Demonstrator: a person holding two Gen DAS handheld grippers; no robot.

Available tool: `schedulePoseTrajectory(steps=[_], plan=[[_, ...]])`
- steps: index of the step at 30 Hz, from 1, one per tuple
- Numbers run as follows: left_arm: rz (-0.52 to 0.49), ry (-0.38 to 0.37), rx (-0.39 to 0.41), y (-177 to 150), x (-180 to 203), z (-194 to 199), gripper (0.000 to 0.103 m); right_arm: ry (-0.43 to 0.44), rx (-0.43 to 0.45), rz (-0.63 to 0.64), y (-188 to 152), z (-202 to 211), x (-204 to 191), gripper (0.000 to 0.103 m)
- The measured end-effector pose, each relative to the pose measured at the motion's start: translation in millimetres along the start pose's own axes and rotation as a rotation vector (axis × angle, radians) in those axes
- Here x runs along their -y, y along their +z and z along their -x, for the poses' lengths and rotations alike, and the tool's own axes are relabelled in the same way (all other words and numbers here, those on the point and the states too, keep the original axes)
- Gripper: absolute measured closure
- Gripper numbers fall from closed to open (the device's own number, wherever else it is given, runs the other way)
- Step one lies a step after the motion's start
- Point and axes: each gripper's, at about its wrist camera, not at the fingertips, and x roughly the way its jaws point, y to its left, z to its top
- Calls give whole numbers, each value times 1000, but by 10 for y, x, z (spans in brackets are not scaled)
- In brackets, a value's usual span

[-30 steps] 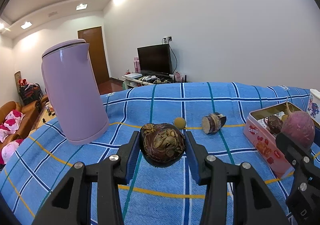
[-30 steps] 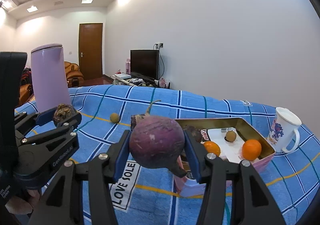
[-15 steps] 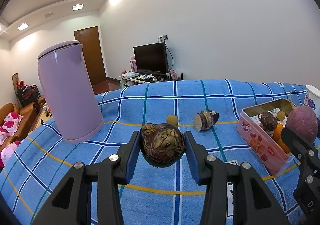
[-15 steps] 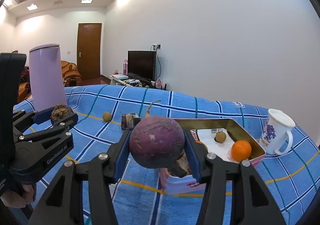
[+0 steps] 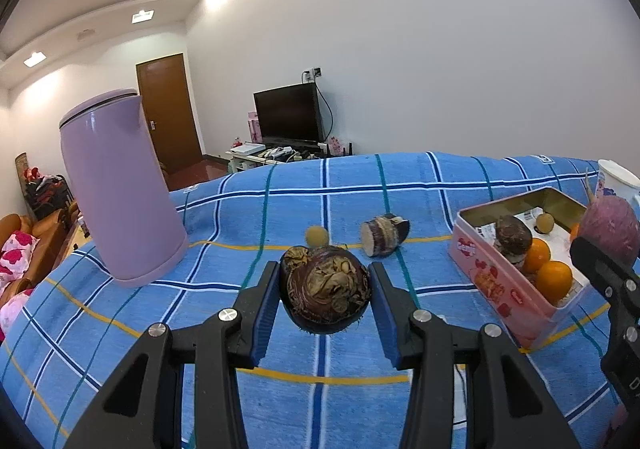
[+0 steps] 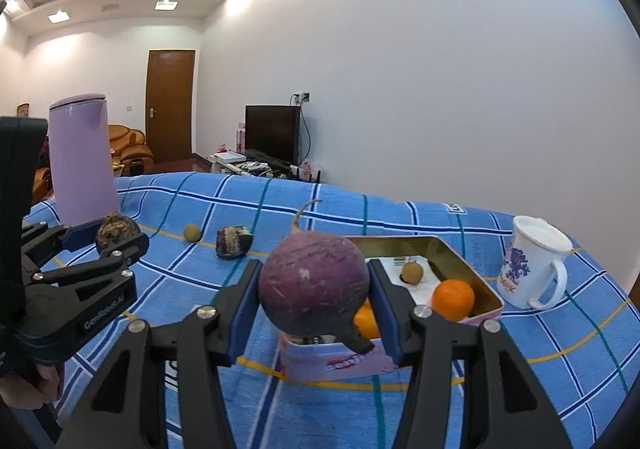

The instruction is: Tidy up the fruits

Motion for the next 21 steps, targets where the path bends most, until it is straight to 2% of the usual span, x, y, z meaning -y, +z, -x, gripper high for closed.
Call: schedulePoseTrajectory(steps=[17, 21], plan=[[-22, -64, 12, 105, 397, 10, 57, -67, 19, -57, 13, 29, 475, 48], [-36, -85, 19, 140, 497, 24, 57, -105, 30, -48, 13, 50, 594, 48]])
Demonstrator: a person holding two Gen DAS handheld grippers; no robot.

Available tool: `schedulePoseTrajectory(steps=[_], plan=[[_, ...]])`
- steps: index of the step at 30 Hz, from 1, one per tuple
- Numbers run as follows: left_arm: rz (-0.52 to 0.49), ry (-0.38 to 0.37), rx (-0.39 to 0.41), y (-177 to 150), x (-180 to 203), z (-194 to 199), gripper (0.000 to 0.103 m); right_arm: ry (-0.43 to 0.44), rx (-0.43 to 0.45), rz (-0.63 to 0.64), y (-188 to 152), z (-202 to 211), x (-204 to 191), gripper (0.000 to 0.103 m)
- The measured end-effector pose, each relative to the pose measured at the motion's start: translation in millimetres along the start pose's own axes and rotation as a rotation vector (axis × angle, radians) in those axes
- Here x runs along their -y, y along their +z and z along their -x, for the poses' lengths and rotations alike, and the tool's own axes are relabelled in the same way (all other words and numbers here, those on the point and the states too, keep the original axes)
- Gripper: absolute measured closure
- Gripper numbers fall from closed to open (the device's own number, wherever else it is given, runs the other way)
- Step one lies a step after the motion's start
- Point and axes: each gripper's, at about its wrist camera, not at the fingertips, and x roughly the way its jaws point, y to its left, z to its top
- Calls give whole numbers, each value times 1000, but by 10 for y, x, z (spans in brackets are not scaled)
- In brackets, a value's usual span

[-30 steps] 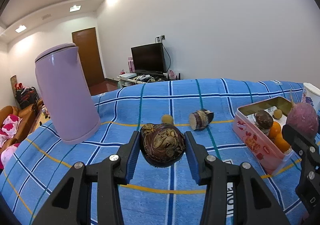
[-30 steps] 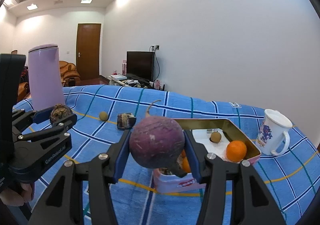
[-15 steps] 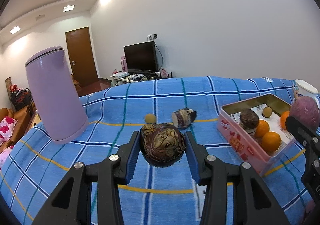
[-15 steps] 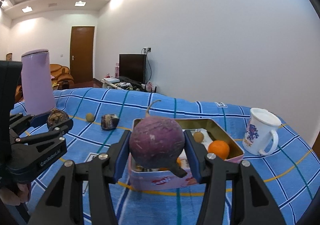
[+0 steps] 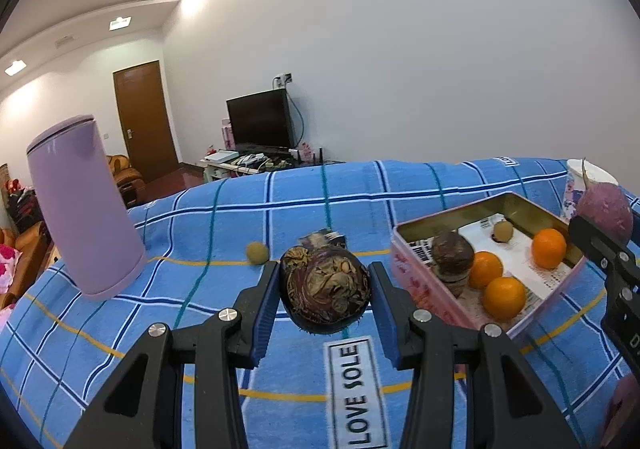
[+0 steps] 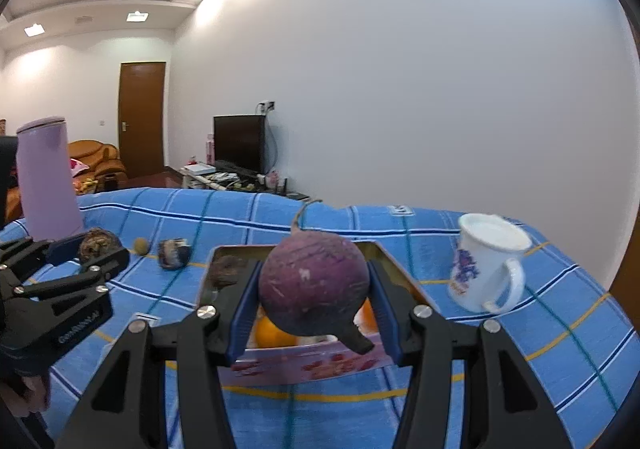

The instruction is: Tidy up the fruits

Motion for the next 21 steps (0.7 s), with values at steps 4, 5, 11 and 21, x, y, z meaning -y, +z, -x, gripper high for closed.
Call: schedulePoseTrajectory(steps=[4, 5, 11, 21], plan=[[-22, -23, 9, 46, 113, -3, 57, -43, 1, -13, 0, -6, 191, 48], [-24, -31, 10, 61, 146, -8, 57, -55, -1, -20, 0, -15, 251, 48], [-37, -84, 9, 148, 411, -62, 57, -129, -12, -85, 18, -76, 599, 48], [-52, -166, -15, 273, 852, -238, 57, -152, -60, -100, 34, -250, 753, 48]])
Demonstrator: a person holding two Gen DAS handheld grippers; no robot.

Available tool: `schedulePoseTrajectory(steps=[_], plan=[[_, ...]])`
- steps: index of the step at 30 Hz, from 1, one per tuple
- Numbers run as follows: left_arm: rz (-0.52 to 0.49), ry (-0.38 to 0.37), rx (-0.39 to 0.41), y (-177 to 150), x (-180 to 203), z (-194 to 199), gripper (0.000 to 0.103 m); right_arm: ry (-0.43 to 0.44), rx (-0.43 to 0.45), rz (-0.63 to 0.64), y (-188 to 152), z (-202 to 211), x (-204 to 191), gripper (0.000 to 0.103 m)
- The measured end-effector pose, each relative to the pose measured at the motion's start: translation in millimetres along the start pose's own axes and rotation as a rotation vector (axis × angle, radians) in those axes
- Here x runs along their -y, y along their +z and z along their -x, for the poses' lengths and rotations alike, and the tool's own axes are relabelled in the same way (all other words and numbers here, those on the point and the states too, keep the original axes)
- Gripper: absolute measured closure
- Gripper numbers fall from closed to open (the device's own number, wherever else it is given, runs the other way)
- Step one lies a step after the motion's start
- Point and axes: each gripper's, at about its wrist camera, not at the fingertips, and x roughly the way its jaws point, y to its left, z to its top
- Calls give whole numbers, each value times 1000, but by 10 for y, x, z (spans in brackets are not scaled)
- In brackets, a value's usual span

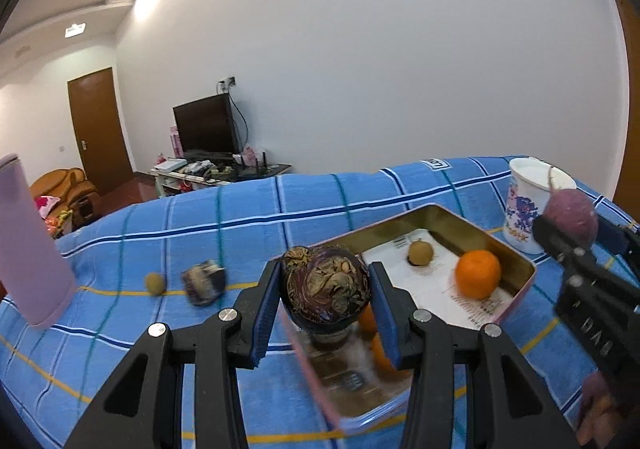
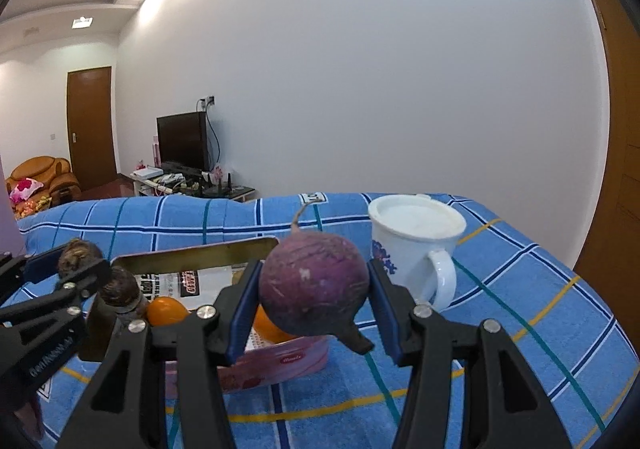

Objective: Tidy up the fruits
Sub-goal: 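Lower the turnip and brown fruit into the pink tin and open both tools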

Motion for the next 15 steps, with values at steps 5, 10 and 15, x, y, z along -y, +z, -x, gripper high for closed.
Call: schedulePoseTrajectory(steps=[5, 10, 15], plan=[[0, -22, -21, -26, 57, -109, 57, 8, -20, 25, 21, -126, -74, 48], [-2, -32, -41, -54, 36, -193, 57, 41, -57, 27, 83, -371, -137, 48], [-20, -41, -40, -51, 47, -229, 57, 65, -79, 57, 121, -538, -264, 48]])
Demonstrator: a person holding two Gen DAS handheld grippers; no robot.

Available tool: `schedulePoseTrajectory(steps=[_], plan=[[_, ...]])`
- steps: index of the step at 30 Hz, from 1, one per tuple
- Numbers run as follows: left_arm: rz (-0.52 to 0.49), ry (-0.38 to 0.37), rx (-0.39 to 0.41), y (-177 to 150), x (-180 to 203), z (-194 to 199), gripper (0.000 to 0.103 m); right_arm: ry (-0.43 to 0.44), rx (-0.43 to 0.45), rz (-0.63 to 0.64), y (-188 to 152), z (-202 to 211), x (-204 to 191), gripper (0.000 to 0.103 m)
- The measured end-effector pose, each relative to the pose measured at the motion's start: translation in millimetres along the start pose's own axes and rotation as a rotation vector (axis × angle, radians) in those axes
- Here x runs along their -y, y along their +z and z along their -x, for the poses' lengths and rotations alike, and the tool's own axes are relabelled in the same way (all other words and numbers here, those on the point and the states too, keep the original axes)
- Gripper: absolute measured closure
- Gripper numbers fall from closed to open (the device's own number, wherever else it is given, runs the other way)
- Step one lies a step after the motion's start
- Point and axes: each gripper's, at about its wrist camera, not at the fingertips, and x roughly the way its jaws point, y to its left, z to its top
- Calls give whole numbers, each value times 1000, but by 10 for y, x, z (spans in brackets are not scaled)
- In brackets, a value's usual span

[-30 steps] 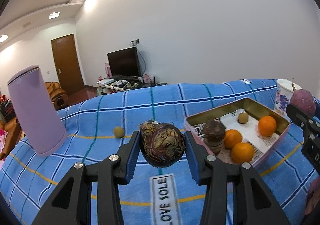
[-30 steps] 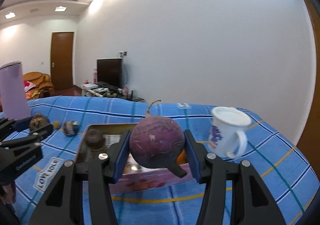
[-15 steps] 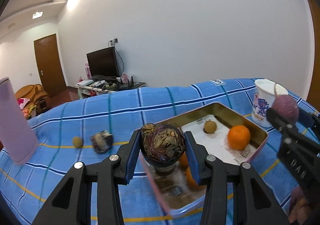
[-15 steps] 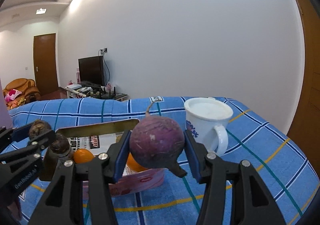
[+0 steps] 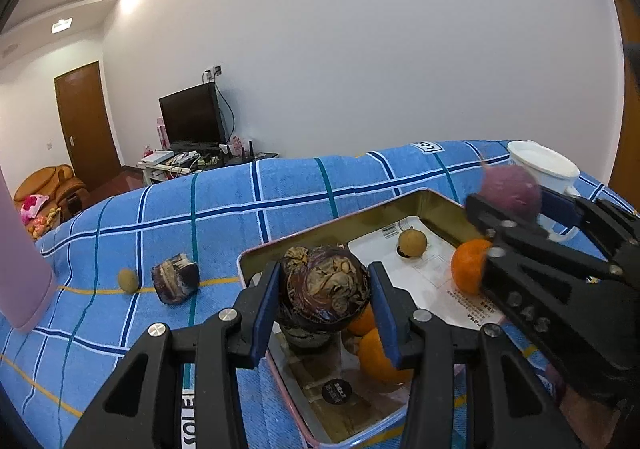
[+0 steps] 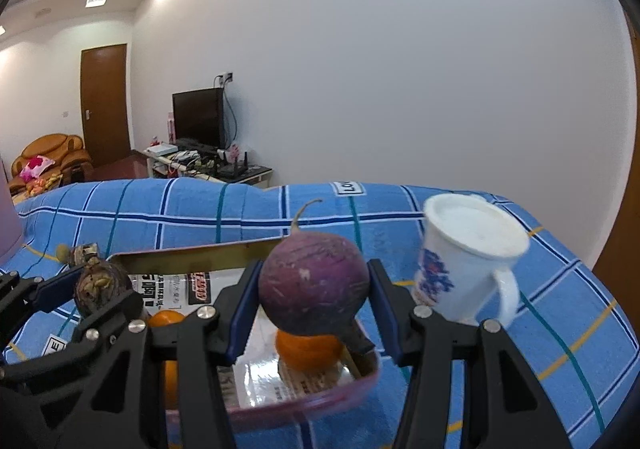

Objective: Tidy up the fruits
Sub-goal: 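Lower the turnip and brown fruit into the pink tin and open both tools, then move both open tools back toward the remaining fruits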

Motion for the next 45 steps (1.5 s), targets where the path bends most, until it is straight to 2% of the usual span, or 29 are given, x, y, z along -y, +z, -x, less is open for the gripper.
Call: schedulePoseTrajectory(steps=[13, 19, 25, 27, 29, 31, 35, 38, 39, 41, 42, 45], plan=[[-16, -5, -1, 49, 3, -103, 57, 124, -113, -43, 26, -324, 59, 48], [-16, -20, 15, 45, -19, -64, 57, 210, -139, -61, 24, -381, 105, 47], [-33, -40, 28, 46, 9, -41, 57, 247, -164, -77, 2, -413, 145, 47], [-20, -44, 14, 51, -9, -69, 57, 261, -156, -99, 4, -387, 185, 44], [-27, -50, 0, 54, 19, -98, 57, 299, -131, -138, 17, -353, 239, 18], [-41, -49, 6, 58, 64, -90, 57, 315, -95, -153, 32, -298, 252, 16], [-47, -27, 6, 81, 110, -115, 57, 232, -27, -129, 55, -171, 235, 17], [-34, -6, -13, 86, 96, -156, 55, 193, 12, -172, 46, -97, 318, 14], [-33, -3, -12, 85, 98, -155, 52, 165, 30, -183, 40, -64, 349, 13], [-43, 13, -3, 72, 125, -130, 24, 109, 67, -200, 40, 13, 397, 5], [-52, 27, 6, 67, 147, -107, 19, 89, 83, -210, 50, 46, 415, 4], [-74, 40, 51, 53, 196, -19, 17, 40, 126, -245, 38, 137, 467, 1]])
